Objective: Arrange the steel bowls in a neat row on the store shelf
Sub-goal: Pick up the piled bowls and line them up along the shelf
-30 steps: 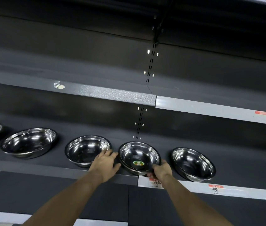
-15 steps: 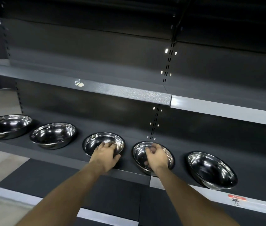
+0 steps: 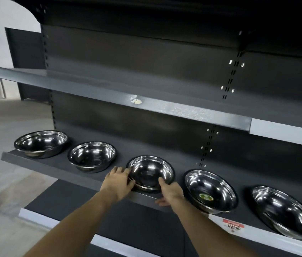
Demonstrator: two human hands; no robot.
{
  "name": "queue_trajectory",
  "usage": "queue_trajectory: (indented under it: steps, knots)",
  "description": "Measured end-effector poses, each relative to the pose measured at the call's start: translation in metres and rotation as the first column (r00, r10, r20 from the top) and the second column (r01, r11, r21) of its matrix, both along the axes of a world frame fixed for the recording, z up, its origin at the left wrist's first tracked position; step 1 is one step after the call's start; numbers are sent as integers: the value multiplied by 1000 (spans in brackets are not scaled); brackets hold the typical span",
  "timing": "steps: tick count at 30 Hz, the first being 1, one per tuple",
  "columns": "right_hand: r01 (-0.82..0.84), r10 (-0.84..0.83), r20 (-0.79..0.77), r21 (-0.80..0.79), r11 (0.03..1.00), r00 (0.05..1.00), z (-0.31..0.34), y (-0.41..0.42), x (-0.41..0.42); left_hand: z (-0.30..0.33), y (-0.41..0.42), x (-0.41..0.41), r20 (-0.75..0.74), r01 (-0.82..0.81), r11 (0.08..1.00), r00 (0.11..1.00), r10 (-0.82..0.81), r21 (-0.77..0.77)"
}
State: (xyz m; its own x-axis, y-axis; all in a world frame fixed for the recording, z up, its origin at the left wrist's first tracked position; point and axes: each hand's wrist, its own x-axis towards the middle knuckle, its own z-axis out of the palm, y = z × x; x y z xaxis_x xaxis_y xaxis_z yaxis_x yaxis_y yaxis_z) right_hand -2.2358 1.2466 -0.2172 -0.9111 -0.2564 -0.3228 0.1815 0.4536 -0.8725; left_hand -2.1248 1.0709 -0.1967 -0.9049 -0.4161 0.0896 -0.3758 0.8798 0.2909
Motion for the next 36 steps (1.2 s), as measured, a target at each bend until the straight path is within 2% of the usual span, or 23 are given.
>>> queue_trajectory:
  steps: [8,13,17,28,36]
  knots:
    - [375,-376,9,-78,924,927,-5,-47,10,-10,-80,-3,-24,185,983,983,-184,13]
    - [497,-507,-49,-133,857,861,-7,-65,27,-8,-98,0,-51,291,956,956,-290,33]
    - [479,-490,-43,-154,864,871,-7,-63,32,-7,-99,1,-51,333,943,942,-333,7]
    - [379,-382,-9,-103,920,924,-2,-46,28,-2,-94,2,53,302,938,953,-298,-168]
    - [355,-357,-11,-73,932,934,-9,-43,10,2,-96,9,47,277,945,961,-273,-175]
